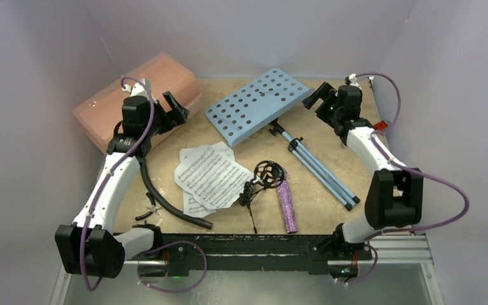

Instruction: Set up the instrument practice props

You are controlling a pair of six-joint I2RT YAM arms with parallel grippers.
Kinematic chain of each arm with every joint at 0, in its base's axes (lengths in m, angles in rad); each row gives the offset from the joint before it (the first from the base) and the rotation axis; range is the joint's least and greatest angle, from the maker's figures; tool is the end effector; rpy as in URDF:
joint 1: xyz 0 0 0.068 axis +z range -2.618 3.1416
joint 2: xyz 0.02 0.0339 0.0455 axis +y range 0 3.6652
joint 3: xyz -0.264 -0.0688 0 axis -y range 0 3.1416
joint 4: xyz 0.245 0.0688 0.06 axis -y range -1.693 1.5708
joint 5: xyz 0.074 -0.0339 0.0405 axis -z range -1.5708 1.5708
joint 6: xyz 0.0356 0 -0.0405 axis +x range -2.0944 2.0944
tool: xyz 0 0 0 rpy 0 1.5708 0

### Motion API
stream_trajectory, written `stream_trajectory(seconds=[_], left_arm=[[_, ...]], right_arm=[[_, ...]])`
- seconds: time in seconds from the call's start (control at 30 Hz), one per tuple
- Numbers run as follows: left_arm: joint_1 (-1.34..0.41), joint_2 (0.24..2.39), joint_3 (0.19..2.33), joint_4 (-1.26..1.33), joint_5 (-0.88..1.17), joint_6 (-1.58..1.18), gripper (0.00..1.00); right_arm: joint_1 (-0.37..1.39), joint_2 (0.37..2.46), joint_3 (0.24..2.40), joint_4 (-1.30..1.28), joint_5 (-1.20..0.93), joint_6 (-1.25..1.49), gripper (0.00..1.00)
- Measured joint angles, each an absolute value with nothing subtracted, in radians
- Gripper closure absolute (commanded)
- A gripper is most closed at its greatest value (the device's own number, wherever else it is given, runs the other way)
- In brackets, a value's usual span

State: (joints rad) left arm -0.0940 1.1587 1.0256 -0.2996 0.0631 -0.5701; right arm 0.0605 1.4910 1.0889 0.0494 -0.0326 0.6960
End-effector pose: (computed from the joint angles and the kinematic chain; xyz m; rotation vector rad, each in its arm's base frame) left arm 0.2631 -0.0271 0.3364 -0.4401 1.9881 -0.4852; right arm 0.3500 0.0224 0.2981 0.5914 1.8694 0.5347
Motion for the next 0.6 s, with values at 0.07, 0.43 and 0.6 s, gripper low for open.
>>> stream_trajectory(seconds=[0.07,0.43,0.6], left_arm=[[-0.094,1.158,1.026,-0.299,0.084,-0.601,0.04],[-0.094,1.045,1.026,-0.305,0.126,-0.712,0.04],[-0.094,0.990,1.026,-0.310,0.121,-0.723,0.04]], right_arm=[[0.060,1.545,1.115,0.049,-0.089,0.706,0.02],[0.064,1.802,1.209,0.114,-0.363,0.802,0.03],[0.085,1.875,1.234,0.203,-0.444,0.865,0.04]])
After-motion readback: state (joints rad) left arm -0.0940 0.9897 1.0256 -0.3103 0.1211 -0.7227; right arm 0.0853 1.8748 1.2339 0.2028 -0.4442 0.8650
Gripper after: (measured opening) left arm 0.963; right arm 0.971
